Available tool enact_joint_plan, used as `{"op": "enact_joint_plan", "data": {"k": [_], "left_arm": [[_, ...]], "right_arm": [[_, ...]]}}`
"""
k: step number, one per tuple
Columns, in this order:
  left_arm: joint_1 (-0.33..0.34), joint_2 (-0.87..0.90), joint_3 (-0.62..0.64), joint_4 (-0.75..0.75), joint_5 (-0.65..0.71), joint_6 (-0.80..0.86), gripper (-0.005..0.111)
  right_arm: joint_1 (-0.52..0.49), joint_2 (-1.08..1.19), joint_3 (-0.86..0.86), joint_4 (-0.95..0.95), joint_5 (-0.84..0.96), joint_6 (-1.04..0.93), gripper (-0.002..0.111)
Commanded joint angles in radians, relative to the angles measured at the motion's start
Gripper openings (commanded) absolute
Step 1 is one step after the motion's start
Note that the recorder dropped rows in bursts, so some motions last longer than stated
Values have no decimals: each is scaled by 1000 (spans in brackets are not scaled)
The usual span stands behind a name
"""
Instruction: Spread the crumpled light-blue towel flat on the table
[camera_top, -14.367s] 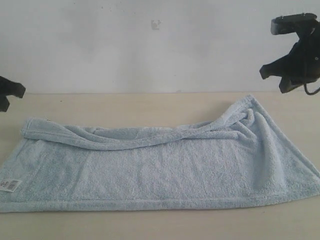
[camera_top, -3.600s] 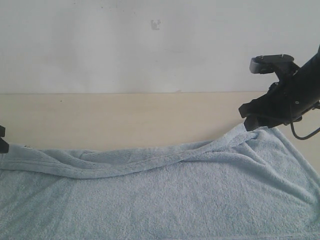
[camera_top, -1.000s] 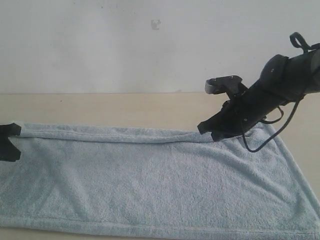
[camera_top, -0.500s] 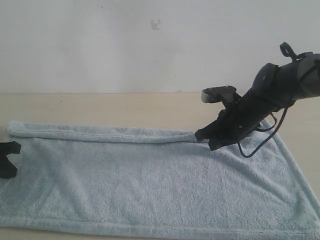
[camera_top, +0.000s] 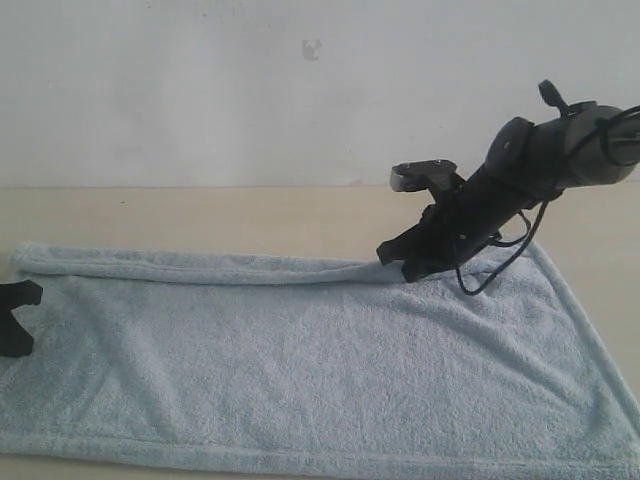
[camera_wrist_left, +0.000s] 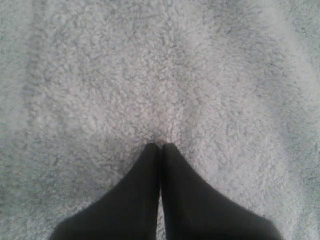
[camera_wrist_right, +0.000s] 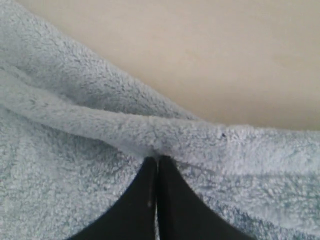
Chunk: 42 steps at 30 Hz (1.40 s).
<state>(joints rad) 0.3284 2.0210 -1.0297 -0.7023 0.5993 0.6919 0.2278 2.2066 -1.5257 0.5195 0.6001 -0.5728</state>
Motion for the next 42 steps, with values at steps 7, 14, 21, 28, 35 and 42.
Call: {"op": "enact_joint_plan", "data": {"k": [7, 14, 21, 28, 35, 42], "left_arm": [[-3, 114, 36, 91, -41, -21, 4], [-3, 114, 36, 73, -19, -21, 4], [-3, 114, 36, 37, -46, -18, 4], [-3, 114, 36, 26, -49, -18, 4], [-3, 114, 36, 4, -49, -18, 4], [-3, 114, 36, 3, -49, -18, 4]], "right_arm": [[2, 96, -206, -11, 17, 34, 0], [-59, 211, -623, -81, 138, 238, 0], [-55, 153, -650, -58, 407, 150, 0], [54, 117, -526, -9, 484, -36, 0], [155, 121, -507, -11, 478, -83, 0], [182, 182, -507, -13, 476, -85, 0]]}}
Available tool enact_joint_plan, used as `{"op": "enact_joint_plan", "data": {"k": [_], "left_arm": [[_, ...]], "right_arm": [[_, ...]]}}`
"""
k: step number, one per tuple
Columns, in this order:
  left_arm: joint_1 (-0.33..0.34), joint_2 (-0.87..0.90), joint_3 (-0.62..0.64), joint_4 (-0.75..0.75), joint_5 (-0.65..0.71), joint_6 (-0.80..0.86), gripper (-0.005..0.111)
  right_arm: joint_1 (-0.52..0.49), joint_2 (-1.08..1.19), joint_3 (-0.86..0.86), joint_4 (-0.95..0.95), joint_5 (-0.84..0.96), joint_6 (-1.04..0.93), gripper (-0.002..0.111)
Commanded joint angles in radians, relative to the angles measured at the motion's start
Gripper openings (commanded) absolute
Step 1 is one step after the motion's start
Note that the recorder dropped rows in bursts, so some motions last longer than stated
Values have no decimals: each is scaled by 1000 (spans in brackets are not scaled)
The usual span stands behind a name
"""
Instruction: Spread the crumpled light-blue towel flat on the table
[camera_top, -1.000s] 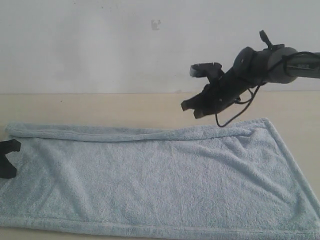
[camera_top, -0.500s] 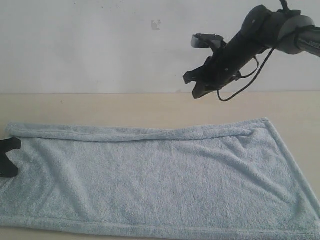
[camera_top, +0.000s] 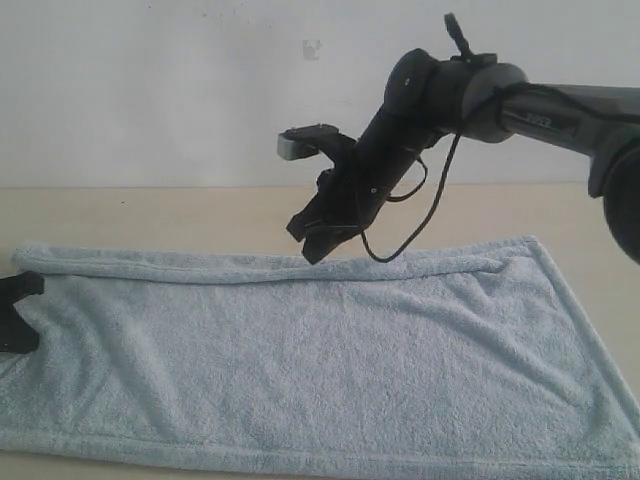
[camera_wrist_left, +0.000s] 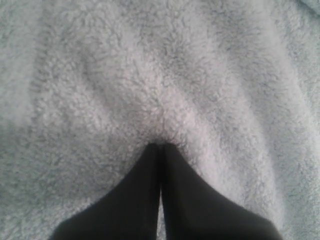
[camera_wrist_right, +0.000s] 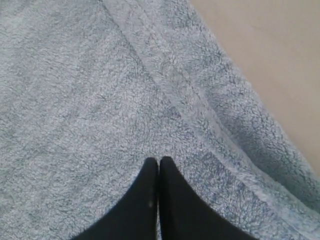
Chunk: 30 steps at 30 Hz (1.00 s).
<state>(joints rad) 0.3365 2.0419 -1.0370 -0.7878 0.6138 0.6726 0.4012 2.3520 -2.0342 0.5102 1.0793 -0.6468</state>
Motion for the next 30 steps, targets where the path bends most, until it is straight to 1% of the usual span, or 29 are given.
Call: {"op": "enact_joint_plan", "data": {"k": [1, 12, 23, 27, 30], "left_arm": [[-11, 94, 43, 89, -63, 2, 4], [-11, 94, 43, 81, -63, 2, 4], [-11, 94, 43, 74, -56, 9, 4], [-11, 94, 43, 74, -56, 9, 4], [-11, 94, 43, 74, -49, 9, 4]], "right_arm": [[8, 48, 2, -5, -11, -9, 0], [8, 112, -2, -21, -114, 9, 0], [4, 134, -2, -34, -263, 38, 0], [-23, 134, -10, -48, -372, 84, 0], [-71, 154, -65, -56, -395, 158, 0]]}}
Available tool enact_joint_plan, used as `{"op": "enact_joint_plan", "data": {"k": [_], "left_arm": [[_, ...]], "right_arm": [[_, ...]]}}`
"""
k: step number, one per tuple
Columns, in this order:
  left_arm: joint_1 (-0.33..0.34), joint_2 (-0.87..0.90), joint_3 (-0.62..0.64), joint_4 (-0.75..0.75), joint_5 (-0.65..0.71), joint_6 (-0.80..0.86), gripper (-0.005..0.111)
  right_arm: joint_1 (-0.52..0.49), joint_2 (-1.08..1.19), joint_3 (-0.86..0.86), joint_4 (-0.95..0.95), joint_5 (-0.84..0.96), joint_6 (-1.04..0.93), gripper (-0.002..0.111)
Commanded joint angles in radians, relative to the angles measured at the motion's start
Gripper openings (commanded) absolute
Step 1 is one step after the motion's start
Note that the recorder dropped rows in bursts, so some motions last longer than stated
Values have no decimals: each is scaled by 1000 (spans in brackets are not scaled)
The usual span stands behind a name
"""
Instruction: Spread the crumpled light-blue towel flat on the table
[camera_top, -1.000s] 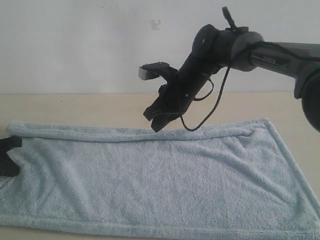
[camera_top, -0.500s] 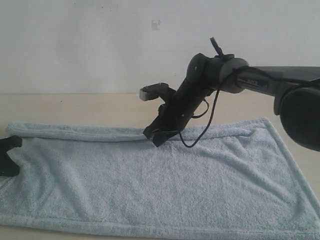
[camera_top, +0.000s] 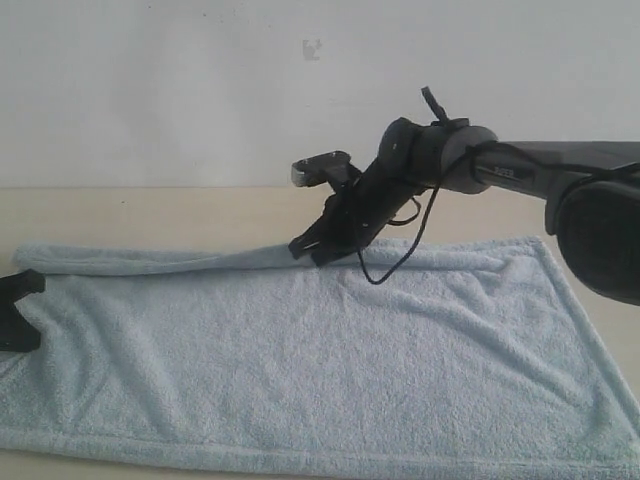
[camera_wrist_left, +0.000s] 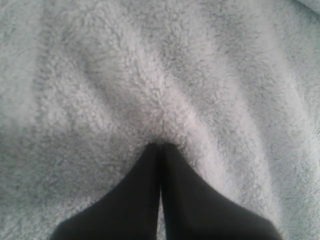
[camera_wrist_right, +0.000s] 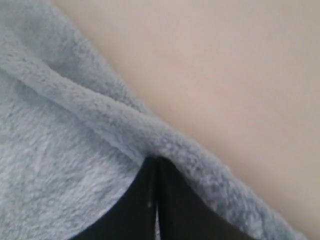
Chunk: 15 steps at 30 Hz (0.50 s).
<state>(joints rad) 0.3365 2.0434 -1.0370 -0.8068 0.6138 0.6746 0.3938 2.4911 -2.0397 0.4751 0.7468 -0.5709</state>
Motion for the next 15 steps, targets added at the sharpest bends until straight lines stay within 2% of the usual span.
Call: {"op": "enact_joint_plan", "data": {"k": [1, 8, 12, 15], "left_arm": [[-11, 92, 43, 93, -49, 7, 4], [-11, 92, 43, 93, -68, 7, 4], [-11, 92, 43, 93, -88, 14, 4], [-11, 85, 37, 93, -82, 14, 4]], "right_arm": [[-81, 25, -88, -20, -60, 104, 0], [-216, 4, -244, -18, 52, 164, 0], [-243, -53, -252, 11, 171, 61, 0], [-244, -76, -252, 125, 228, -5, 0]]}}
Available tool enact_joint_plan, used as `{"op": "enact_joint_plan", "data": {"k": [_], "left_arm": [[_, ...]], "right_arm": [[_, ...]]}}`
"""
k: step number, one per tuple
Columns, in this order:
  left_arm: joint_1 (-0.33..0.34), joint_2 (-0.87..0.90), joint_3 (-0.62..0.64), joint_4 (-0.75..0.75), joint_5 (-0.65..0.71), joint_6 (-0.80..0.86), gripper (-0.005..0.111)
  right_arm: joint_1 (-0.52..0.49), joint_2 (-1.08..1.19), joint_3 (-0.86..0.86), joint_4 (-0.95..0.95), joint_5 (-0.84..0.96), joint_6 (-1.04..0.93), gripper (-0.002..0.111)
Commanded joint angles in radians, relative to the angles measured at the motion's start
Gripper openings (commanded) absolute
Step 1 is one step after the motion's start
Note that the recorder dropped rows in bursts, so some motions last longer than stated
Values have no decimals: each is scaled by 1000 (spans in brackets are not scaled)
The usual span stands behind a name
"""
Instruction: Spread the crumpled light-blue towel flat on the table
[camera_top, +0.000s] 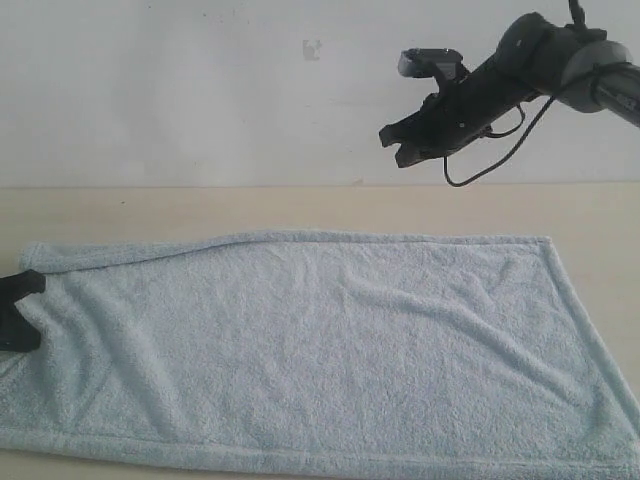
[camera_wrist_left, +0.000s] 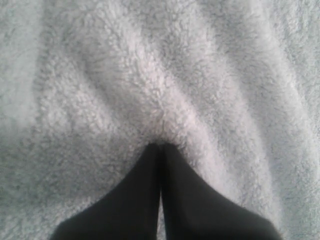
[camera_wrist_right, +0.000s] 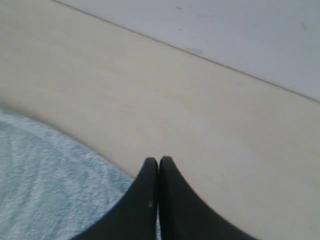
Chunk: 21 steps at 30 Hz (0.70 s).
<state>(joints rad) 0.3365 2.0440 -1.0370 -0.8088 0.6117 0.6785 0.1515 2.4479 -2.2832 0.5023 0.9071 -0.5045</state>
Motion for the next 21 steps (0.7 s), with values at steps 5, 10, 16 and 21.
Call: {"op": "enact_joint_plan", "data": {"k": [5, 10, 16, 21], "left_arm": [[-11, -18, 37, 92, -90, 21, 4], [-10, -117, 37, 46, -99, 48, 4], [-10, -191, 37, 35, -46, 48, 4], [-10, -195, 60, 57, -5, 48, 4]], "right_arm": [[-2, -70, -5, 160, 206, -106, 0], [-2, -217, 181, 161, 124, -130, 0], [-2, -435, 555, 163, -57, -192, 0], [-2, -599, 909, 165, -235, -202, 0]]}}
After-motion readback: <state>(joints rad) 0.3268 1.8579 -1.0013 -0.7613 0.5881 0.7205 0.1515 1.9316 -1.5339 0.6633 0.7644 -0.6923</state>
